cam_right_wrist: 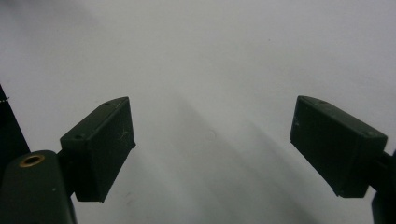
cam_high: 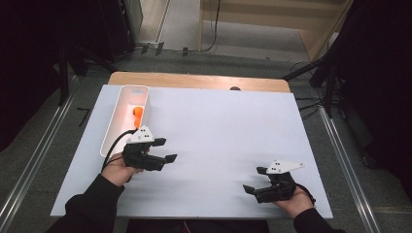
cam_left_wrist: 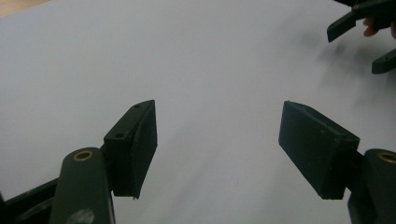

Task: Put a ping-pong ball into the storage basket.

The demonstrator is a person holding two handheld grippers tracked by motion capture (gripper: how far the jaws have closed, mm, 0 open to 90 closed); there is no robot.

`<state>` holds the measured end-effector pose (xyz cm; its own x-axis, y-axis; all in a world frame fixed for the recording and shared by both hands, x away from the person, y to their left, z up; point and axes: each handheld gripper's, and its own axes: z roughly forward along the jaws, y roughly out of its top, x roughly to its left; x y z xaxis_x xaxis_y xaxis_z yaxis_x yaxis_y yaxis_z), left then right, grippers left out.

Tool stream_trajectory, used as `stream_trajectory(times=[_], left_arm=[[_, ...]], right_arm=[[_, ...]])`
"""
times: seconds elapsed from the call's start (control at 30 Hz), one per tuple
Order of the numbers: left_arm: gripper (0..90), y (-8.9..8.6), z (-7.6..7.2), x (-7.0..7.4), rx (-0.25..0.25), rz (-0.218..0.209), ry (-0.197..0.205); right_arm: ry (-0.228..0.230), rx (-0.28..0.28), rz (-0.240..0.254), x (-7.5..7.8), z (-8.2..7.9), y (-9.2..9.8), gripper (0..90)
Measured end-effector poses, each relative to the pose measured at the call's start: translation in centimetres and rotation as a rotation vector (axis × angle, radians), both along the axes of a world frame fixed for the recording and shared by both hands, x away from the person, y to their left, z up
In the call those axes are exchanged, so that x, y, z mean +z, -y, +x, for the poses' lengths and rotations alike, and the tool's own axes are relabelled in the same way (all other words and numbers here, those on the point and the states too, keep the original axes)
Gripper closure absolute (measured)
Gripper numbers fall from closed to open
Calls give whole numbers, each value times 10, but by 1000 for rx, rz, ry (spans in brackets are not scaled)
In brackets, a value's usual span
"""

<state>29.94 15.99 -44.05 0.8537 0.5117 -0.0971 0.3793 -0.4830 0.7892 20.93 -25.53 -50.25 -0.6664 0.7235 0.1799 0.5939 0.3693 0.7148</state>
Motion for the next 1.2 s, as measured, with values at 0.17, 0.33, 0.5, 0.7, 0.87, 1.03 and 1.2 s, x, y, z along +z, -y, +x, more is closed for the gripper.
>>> stream_trajectory(times=[0.17, 0.33, 0.5, 0.7, 0.87, 1.03, 1.2], left_arm=[[283, -1, -7, -4, -37, 16, 10], [283, -1, -10, -7, -49, 28, 6], [283, -1, -12, -10, -47, 33, -3], [283, -3, -14, -16, -52, 47, -15], [283, -5, -17, -20, -53, 54, -22], [283, -7, -21, -25, -71, 62, -31], [283, -9, -23, -28, -78, 72, -36]], right_arm=[[-1, 1, -1, 0, 0, 0, 122], [1, 0, -3, 0, 0, -1, 122], [-2, 0, -2, 0, 0, 0, 122], [0, 4, -5, -1, 0, 0, 122], [-3, 4, -3, -1, 0, 0, 122], [-9, 4, -2, -1, -1, 0, 122], [-5, 4, -3, -1, 0, 0, 122]])
